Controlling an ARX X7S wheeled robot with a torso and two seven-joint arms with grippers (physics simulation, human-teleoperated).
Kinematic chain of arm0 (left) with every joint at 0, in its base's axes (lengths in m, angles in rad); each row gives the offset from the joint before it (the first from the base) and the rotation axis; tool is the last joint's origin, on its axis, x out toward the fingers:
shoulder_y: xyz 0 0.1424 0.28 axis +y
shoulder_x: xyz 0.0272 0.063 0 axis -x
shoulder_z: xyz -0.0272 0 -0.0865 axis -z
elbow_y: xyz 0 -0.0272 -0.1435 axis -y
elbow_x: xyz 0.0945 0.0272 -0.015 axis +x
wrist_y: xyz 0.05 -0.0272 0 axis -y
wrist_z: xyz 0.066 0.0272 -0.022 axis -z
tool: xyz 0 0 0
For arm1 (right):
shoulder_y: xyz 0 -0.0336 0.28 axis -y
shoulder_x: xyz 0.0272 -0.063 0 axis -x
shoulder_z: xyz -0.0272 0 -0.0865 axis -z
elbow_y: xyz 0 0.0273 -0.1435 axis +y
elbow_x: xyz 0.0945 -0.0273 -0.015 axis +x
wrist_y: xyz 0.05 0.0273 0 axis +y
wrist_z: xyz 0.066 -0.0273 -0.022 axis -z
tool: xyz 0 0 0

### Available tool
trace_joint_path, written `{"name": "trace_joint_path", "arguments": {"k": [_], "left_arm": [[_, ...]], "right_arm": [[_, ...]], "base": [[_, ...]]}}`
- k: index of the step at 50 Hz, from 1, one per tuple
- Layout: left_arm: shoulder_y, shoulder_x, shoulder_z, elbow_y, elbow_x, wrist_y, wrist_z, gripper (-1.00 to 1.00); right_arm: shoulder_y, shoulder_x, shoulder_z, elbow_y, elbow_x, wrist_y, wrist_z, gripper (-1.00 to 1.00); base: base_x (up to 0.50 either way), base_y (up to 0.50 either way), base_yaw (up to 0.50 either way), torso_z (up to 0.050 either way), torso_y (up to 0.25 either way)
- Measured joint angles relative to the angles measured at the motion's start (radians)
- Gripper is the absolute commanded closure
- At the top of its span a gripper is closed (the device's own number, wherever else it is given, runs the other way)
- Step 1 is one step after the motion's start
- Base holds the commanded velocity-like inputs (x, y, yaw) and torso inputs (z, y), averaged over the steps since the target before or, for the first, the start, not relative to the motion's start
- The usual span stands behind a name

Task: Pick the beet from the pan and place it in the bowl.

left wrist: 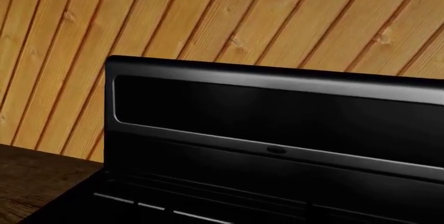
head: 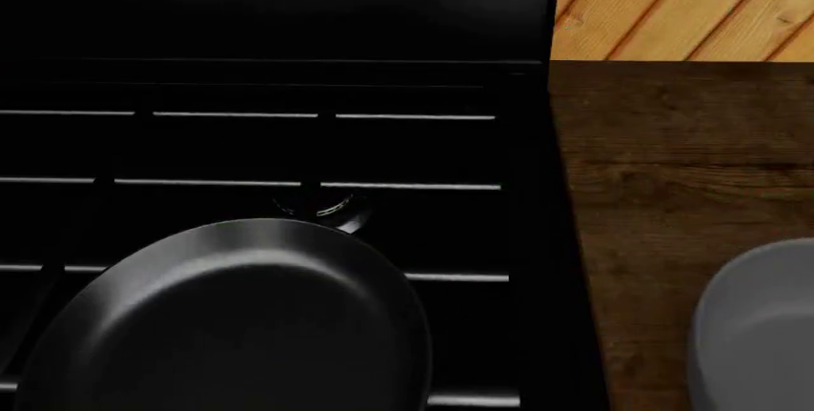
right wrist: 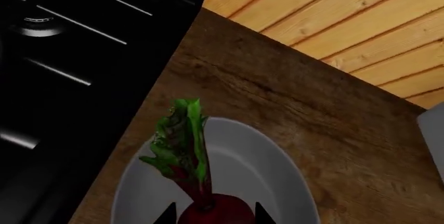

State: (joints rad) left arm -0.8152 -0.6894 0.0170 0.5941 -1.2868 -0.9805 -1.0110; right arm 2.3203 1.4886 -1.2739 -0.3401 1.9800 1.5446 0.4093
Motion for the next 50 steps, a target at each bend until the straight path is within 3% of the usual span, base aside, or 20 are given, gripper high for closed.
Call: {"name": "trace_joint_path", "arguments": {"k": [21,50], "left_arm": [[0.003,0.008,0.022,-0.012,0.021,0.005,0.003,-1.00],[0.015,0.013,0.046,-0.029,0.052,0.017,0.015,-1.00]], "right_arm": [[-0.148,0.069,-0.036,0.009,-0.189,-0.137,-0.110,1.00],[-0.315,0.082,-0.137,0.042,-0.298,-0.332,-0.144,1.00]], "base": [[0.00,0.00,0.00,0.000,0.000],[0.00,0.00,0.00,0.000,0.000]]}}
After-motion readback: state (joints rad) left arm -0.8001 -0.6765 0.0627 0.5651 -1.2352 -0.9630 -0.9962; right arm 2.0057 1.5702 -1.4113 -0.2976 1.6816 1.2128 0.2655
